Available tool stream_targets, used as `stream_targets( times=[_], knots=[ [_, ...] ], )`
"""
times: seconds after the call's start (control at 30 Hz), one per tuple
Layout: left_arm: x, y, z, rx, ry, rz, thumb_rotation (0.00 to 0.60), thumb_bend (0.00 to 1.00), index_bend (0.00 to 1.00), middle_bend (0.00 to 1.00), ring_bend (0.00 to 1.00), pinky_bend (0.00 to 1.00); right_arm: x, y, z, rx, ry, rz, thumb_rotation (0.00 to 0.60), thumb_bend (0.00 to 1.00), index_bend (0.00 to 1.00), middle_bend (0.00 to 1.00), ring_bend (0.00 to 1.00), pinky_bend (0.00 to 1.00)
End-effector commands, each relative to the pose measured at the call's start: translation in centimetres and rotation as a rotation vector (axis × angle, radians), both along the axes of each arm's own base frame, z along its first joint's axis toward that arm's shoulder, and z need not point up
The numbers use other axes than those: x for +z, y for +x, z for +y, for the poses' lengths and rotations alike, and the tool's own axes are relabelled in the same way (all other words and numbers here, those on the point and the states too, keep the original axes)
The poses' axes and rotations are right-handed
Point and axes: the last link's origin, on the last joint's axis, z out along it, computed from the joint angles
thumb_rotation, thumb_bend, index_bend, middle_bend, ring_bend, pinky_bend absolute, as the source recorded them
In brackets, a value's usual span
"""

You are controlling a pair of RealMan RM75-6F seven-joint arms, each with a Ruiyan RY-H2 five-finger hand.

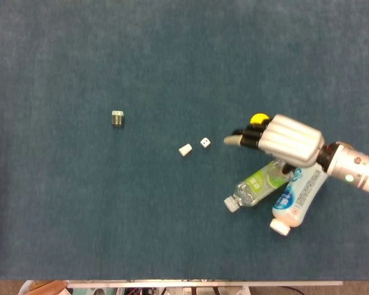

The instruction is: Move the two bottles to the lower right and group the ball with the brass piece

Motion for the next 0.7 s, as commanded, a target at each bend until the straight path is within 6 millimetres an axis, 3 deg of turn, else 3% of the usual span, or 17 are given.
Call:
stream_targets(
  times=[0.03, 0.2, 0.43, 0.7],
  knots=[
    [0.1, 0.1, 0.0, -0.004, 0.002, 0.000, 0.600, 0.02, 0.30, 0.17, 0.15, 0.41, 0.4, 0.3, -1.0, -0.008, -0.059, -0.034, 0.600, 0.00, 0.17, 0.28, 0.29, 0.47],
    [0.4, 0.3, 0.1, -0.011, 0.007, 0.007, 0.600, 0.02, 0.30, 0.17, 0.15, 0.41, 0.5, 0.5, -2.8, -0.013, -0.140, -0.051, 0.600, 0.00, 0.34, 0.32, 0.29, 0.42],
    [0.5, 0.4, 0.1, -0.009, 0.006, 0.007, 0.600, 0.02, 0.30, 0.17, 0.15, 0.41, -0.8, -0.1, -4.9, -0.038, -0.170, 0.010, 0.600, 0.00, 0.36, 0.34, 0.29, 0.42],
    [0.7, -0.2, -0.2, 0.005, 0.010, -0.004, 0.600, 0.02, 0.30, 0.17, 0.15, 0.41, -2.7, -0.5, -5.9, -0.019, -0.166, 0.077, 0.600, 0.00, 0.40, 0.36, 0.29, 0.42]
  ],
)
